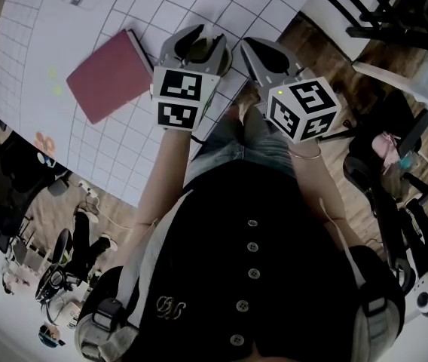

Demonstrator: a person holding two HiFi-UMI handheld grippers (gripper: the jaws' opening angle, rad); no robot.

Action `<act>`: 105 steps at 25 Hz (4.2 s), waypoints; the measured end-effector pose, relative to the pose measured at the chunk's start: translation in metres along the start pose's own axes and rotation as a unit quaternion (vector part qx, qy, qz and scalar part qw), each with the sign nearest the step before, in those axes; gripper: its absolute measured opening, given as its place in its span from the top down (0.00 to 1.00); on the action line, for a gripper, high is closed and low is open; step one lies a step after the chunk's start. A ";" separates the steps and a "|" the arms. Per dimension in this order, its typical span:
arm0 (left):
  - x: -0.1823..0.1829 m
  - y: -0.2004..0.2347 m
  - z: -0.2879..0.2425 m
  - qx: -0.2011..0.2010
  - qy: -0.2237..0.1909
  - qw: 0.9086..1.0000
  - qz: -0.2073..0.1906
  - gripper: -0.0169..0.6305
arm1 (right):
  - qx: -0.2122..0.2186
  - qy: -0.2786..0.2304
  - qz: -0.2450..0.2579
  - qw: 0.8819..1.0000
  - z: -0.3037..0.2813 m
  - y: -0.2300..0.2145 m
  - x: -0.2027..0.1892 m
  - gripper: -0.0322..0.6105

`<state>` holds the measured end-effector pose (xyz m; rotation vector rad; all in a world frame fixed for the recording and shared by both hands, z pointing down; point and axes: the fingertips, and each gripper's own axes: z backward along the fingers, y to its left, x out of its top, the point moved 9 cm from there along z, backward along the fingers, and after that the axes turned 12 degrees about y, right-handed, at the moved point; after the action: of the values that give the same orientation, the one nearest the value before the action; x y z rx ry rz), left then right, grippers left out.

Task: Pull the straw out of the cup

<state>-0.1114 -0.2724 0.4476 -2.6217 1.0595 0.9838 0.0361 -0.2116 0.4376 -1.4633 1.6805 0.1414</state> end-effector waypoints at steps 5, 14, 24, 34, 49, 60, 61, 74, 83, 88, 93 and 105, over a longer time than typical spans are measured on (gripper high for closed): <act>0.000 0.003 -0.001 0.023 0.005 1.000 -0.002 0.85 | 0.002 0.001 -0.002 1.000 0.004 -0.006 -0.002 0.95; -0.001 0.006 0.003 0.028 -0.016 0.999 0.013 0.89 | 0.002 0.003 0.006 1.000 0.011 -0.008 0.000 0.95; 0.002 -0.001 0.022 0.035 -0.056 0.997 0.047 0.92 | 0.033 -0.003 0.028 0.999 0.015 0.006 0.008 0.95; 0.002 -0.006 0.062 0.067 -0.118 0.987 0.086 0.92 | 0.068 -0.017 0.074 0.995 0.028 0.026 0.022 0.95; -0.007 -0.044 0.131 0.112 -0.227 0.957 0.139 0.92 | 0.130 -0.051 0.117 0.983 0.081 0.050 0.022 0.95; -0.013 -0.096 0.196 0.130 -0.335 0.921 0.149 0.92 | 0.168 -0.086 0.163 0.968 0.130 0.069 0.028 0.95; -0.013 -0.102 0.202 0.131 -0.350 0.916 0.145 0.92 | 0.173 -0.090 0.169 0.966 0.135 0.070 0.030 0.95; -0.023 -0.172 0.250 0.070 -0.449 0.886 0.095 0.92 | 0.205 -0.124 0.221 0.946 0.196 0.088 0.029 0.95; -0.032 -0.203 0.264 0.060 -0.484 0.869 0.082 0.92 | 0.237 -0.142 0.226 0.934 0.229 0.096 0.019 0.95; -0.046 -0.205 0.259 0.071 -0.461 0.873 0.146 0.92 | 0.240 -0.143 0.228 0.933 0.240 0.099 0.008 0.95; -0.053 -0.212 0.254 0.062 -0.445 0.878 0.165 0.92 | 0.244 -0.130 0.223 0.935 0.239 0.096 -0.008 0.95; -0.054 -0.231 0.248 0.060 -0.450 0.874 0.172 0.92 | 0.254 -0.114 0.240 0.930 0.239 0.106 -0.022 0.95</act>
<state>-0.1156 0.0183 0.2653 -1.5241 1.2323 1.8558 0.0705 -0.0212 0.2604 -0.6136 1.6886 0.1241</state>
